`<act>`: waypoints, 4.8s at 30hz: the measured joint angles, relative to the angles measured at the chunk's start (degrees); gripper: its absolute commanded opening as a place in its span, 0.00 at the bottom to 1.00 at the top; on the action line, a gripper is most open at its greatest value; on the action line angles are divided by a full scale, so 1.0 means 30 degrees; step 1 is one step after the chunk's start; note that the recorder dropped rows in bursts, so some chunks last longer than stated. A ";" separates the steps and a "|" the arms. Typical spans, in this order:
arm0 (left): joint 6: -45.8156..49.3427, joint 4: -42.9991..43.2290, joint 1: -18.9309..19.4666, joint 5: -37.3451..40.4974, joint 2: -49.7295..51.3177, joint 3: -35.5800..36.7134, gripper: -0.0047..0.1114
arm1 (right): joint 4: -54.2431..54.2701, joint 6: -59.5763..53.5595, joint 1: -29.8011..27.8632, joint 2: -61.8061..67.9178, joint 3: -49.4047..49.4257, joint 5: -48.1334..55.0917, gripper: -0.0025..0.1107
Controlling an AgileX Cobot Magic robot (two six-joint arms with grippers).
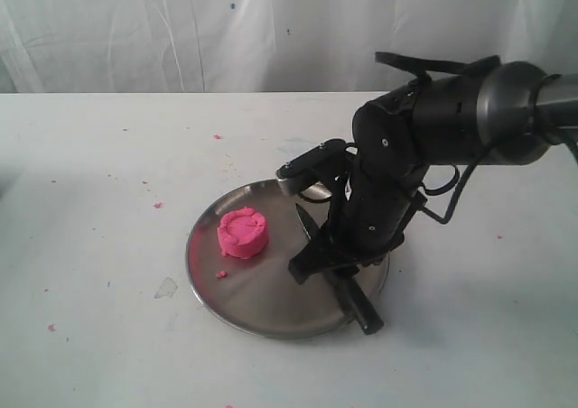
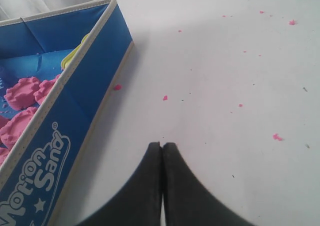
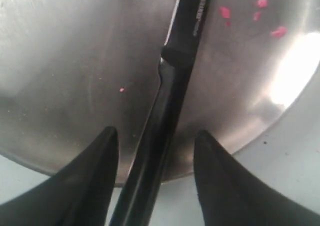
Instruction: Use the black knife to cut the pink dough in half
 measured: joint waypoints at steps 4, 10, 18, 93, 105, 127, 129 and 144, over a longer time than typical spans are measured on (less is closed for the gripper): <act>0.0000 0.0000 0.0000 0.0000 0.0000 0.0000 0.04 | 0.0497 -0.0738 0.0000 0.1014 0.0000 -0.0180 0.42; 0.0000 0.0000 0.0000 0.0000 0.0000 0.0000 0.04 | 0.0497 -0.0894 0.0000 0.1472 0.0000 -0.0552 0.29; 0.0000 0.0000 0.0000 0.0000 0.0000 0.0000 0.04 | 0.0497 -0.0941 0.0000 0.1472 0.0000 -0.0072 0.02; 0.0000 0.0000 0.0000 0.0000 0.0000 0.0000 0.04 | -0.0968 0.0893 -0.7185 -0.5379 0.3991 -0.4029 0.21; 0.0000 0.0000 0.0000 0.0000 0.0000 0.0000 0.04 | 1.2785 -1.0904 -0.7701 -0.1920 0.0702 0.5396 0.29; 0.0000 0.0000 0.0000 0.0000 0.0000 0.0000 0.04 | 1.7364 -1.4951 -1.1762 0.1124 0.3108 0.6351 0.39; 0.0000 0.0000 0.0000 0.0000 0.0000 0.0000 0.04 | 1.7277 -1.4951 -1.1762 0.1235 0.3294 0.6165 0.38; 0.0000 0.0000 0.0000 0.0000 0.0000 0.0000 0.04 | 1.8408 -1.6422 -1.0087 0.3479 0.3905 0.7316 0.38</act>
